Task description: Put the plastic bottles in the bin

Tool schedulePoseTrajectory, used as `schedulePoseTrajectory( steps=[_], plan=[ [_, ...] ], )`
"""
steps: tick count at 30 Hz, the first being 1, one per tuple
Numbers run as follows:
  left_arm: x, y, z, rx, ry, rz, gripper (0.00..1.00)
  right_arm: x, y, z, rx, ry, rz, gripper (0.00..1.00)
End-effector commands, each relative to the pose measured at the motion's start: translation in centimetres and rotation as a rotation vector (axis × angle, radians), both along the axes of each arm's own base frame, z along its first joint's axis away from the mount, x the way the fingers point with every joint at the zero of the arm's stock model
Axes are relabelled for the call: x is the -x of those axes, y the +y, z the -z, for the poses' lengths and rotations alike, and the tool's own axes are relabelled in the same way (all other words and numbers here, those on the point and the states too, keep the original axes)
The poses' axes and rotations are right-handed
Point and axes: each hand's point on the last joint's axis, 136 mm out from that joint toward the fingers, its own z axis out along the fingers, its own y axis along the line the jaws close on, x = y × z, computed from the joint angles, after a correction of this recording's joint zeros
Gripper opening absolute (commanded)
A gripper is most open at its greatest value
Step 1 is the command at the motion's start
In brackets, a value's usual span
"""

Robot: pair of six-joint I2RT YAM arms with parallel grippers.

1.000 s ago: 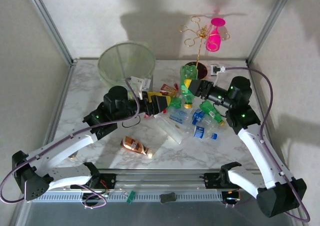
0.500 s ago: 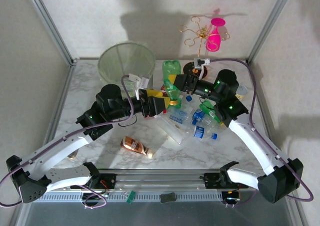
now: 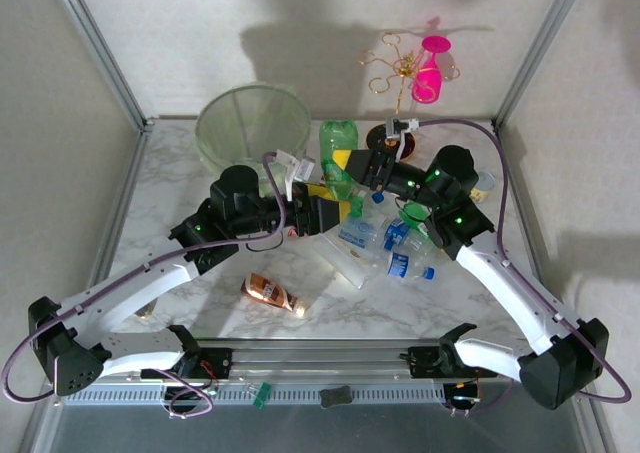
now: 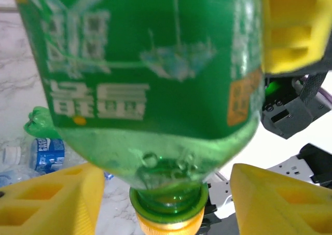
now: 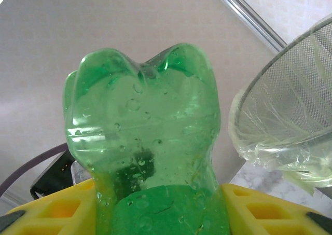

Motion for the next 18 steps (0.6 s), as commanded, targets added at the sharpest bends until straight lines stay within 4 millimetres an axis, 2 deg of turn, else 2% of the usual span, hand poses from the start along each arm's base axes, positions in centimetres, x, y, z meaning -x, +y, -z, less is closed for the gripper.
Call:
schedulePoseTrajectory(
  steps=[1, 7, 13, 15, 16, 18],
  plan=[
    [0.7, -0.3, -2.2, 0.065, -0.056, 0.044, 0.56, 1.1, -0.1, -1.3, -0.041, -0.036, -0.013, 0.48],
    [1.3, -0.2, -2.7, 0.075, -0.067, 0.065, 0.4, 1.1, 0.3, -0.9, -0.035, -0.032, -0.018, 0.48],
    [1.8, 0.1, -2.7, 0.079, -0.071, 0.075, 0.36, 1.0, 0.1, -0.8, -0.031, -0.028, 0.002, 0.5],
    [2.0, 0.1, -2.7, 0.079, -0.07, 0.081, 0.35, 0.8, 0.0, -0.7, -0.022, -0.03, 0.015, 0.59],
    [2.1, 0.2, -2.8, 0.084, -0.069, 0.08, 0.35, 0.8, 0.0, -0.7, -0.017, -0.033, 0.017, 0.67],
    [2.3, 0.4, -3.6, 0.106, -0.073, 0.084, 0.34, 0.8, 0.0, -0.7, -0.004, -0.039, 0.022, 0.76]
  ],
)
